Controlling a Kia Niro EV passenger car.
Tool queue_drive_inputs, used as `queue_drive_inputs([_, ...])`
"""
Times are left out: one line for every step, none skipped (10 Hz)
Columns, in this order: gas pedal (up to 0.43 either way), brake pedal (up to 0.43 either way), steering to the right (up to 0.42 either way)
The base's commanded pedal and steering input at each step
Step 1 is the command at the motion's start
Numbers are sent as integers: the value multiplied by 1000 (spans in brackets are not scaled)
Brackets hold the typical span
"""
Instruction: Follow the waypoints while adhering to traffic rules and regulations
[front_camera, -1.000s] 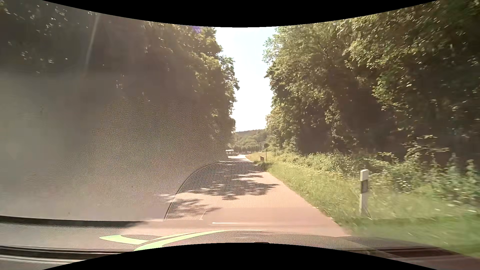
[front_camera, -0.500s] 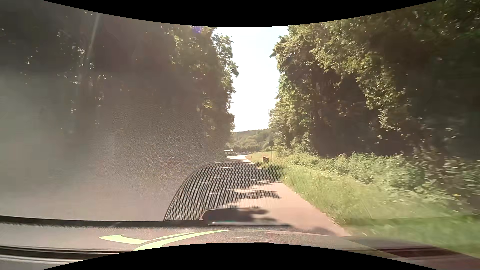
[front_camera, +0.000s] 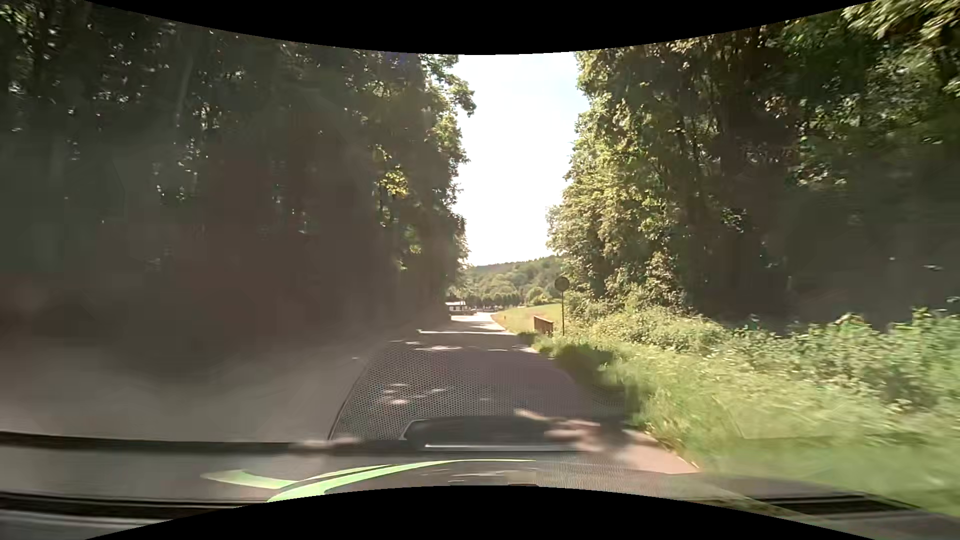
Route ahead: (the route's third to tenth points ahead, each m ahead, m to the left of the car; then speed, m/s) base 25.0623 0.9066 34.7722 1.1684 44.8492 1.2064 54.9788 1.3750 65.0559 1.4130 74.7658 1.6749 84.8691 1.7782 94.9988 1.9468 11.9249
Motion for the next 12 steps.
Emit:
queue_drive_inputs([67, 0, -1])
queue_drive_inputs([67, 0, -1])
queue_drive_inputs([67, 0, -1])
queue_drive_inputs([67, 0, -1])
queue_drive_inputs([67, 0, -1])
queue_drive_inputs([67, 0, -1])
queue_drive_inputs([67, 0, -1])
queue_drive_inputs([67, 0, -1])
queue_drive_inputs([67, 0, -1])
queue_drive_inputs([67, 0, -1])
queue_drive_inputs([67, 0, -2])
queue_drive_inputs([67, 0, -2])
